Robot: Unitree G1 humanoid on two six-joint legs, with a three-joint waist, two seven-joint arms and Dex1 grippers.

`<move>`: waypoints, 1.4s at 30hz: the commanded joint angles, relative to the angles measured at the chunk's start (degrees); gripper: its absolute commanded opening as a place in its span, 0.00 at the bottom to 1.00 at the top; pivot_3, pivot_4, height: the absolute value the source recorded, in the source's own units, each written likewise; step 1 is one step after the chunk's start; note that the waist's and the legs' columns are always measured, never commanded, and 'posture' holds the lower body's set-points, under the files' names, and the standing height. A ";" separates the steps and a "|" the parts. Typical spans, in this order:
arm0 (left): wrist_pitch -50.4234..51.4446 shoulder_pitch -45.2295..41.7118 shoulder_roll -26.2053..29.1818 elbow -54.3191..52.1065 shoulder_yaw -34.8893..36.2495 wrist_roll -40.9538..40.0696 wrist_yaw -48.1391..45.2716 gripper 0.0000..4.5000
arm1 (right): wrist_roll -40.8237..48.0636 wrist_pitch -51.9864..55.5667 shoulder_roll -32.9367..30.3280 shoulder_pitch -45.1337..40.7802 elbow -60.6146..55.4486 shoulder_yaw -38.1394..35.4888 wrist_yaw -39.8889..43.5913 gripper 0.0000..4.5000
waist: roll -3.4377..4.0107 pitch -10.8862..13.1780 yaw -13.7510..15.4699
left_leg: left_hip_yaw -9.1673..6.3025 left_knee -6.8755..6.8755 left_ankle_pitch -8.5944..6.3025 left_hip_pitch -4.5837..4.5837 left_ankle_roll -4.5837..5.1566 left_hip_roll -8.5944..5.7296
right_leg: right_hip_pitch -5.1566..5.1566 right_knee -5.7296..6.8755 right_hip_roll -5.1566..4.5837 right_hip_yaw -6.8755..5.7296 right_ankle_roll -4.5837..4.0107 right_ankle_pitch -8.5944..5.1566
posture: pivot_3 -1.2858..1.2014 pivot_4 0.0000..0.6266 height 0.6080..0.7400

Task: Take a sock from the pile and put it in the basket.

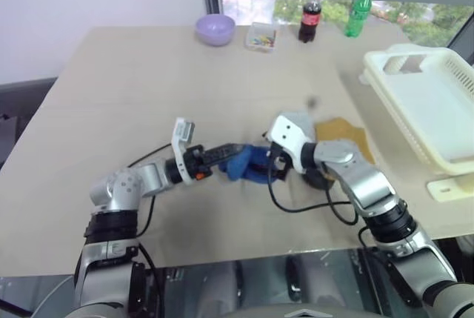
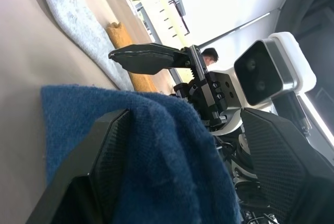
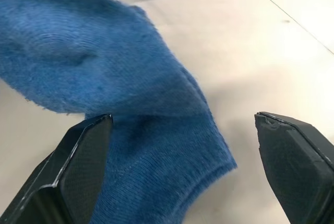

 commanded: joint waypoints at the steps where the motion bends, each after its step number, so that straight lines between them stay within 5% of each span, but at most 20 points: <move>1: -0.84 -1.08 -0.07 0.27 0.51 -0.42 -0.42 0.80 | 1.63 0.90 0.85 -1.42 -2.58 -2.46 -1.55 0.99 | -0.01 0.01 0.00 | 0.00 0.00 0.00 0.00 0.00 0.00 | 0.00 0.00 0.00 0.00 0.00 0.00 | 0.52 0.24 0.92; 32: -0.32 -1.77 -1.73 -1.17 0.89 -2.08 1.76 0.80 | -3.83 -10.96 8.89 -7.19 20.27 -0.63 -10.85 0.99 | -0.21 0.17 -0.24 | 0.00 -0.01 0.00 -0.03 0.00 0.00 | -0.01 0.00 0.01 0.00 0.00 0.01 | 0.52 0.24 0.92; 42: -2.16 -2.66 -3.29 0.29 -0.11 -0.37 1.95 0.80 | 0.82 -5.80 6.29 -2.73 10.90 -6.93 -10.28 0.99 | -0.23 0.19 0.05 | -0.01 -0.01 0.00 -0.06 0.00 0.00 | -0.01 -0.01 0.00 0.00 0.00 0.01 | 0.52 0.24 0.92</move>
